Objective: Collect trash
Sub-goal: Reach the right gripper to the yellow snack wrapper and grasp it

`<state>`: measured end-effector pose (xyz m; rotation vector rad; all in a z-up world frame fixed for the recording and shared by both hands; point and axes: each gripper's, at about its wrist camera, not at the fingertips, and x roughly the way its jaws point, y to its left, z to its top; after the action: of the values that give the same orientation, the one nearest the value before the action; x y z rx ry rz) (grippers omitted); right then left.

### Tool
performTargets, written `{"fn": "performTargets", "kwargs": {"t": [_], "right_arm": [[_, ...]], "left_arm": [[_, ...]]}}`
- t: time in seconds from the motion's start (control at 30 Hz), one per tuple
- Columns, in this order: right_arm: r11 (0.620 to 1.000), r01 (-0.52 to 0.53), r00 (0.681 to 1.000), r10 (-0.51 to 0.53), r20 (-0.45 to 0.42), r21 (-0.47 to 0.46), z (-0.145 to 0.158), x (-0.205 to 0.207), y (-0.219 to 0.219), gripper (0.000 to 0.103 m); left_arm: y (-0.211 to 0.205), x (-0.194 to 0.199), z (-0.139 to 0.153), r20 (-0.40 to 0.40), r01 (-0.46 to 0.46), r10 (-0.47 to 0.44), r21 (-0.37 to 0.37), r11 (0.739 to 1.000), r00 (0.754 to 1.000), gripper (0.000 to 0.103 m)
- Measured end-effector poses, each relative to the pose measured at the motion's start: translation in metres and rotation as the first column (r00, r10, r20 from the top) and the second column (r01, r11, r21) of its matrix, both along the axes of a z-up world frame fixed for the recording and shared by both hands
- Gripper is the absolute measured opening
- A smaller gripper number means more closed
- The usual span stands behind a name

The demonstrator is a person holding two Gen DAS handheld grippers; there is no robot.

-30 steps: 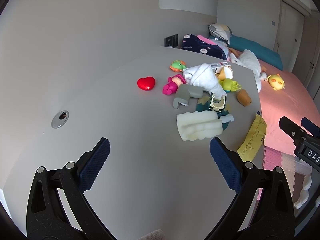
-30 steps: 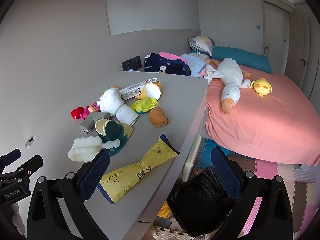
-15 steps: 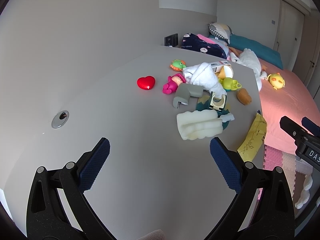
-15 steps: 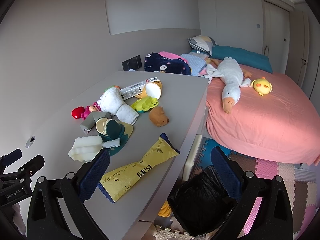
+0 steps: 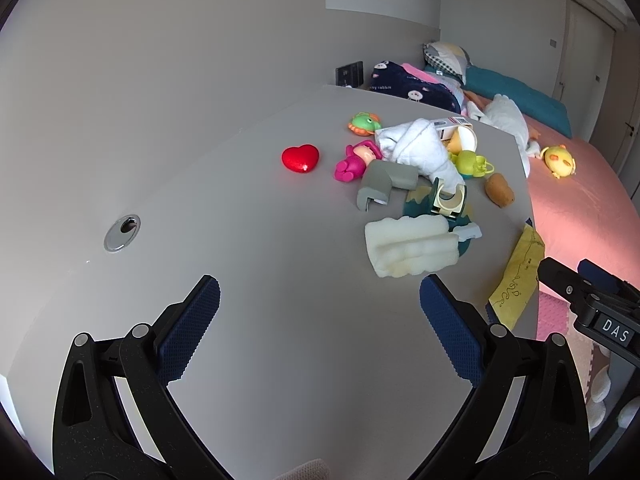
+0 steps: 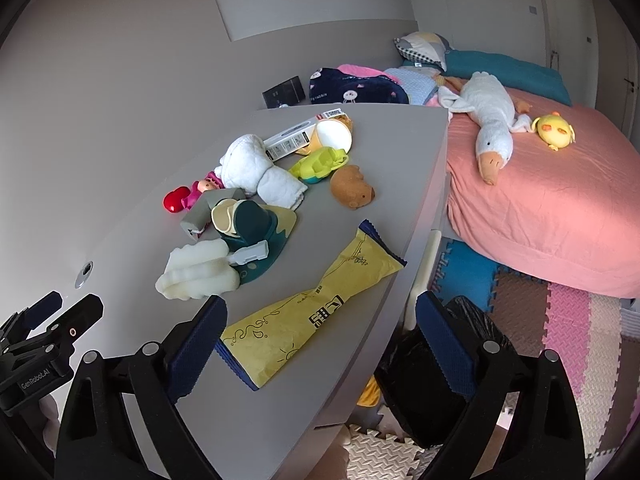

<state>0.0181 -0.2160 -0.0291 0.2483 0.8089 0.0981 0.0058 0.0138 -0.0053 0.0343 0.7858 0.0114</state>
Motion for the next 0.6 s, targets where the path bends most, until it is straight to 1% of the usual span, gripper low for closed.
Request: {"fn": "performTargets", "kwargs": {"t": [0.07,0.13,0.2,0.37,0.47,0.57,0.6], "right_arm": [[1.000,-0.008,1.000,0.008,-0.026,0.013,-0.006,0.006,0.003,0.091],[1.000,-0.012,0.999,0.014,-0.045,0.025,-0.011,0.010,0.005,0.086],[1.000,-0.019,0.998,0.021,-0.062,0.021,-0.016,0.015,0.008,0.083],[0.999,-0.021,0.996,0.024,-0.086,0.028,-0.026,0.022,0.010,0.078],[1.000,-0.012,0.996,0.014,-0.087,0.025,-0.028,0.027,0.011,0.073],[1.000,-0.007,0.996,0.009,-0.088,0.021,-0.028,0.031,0.011,0.065],[1.000,-0.005,0.996,0.006,-0.088,0.018,-0.028,0.034,0.011,0.057]], "left_arm": [[0.003,0.002,-0.002,-0.007,-0.007,0.007,-0.002,1.000,1.000,0.097],[0.005,0.004,-0.004,-0.015,-0.013,0.013,-0.006,1.000,1.000,0.097],[0.008,0.006,-0.005,-0.021,-0.017,0.017,-0.012,1.000,1.000,0.097],[0.009,0.006,-0.005,-0.019,-0.013,0.013,-0.010,1.000,1.000,0.097],[0.008,0.006,-0.006,-0.018,-0.005,0.005,-0.005,1.000,1.000,0.097],[0.005,0.008,-0.006,-0.018,0.003,-0.003,0.001,1.000,1.000,0.097],[0.004,0.009,-0.007,-0.019,0.006,-0.006,0.004,1.000,1.000,0.097]]}}
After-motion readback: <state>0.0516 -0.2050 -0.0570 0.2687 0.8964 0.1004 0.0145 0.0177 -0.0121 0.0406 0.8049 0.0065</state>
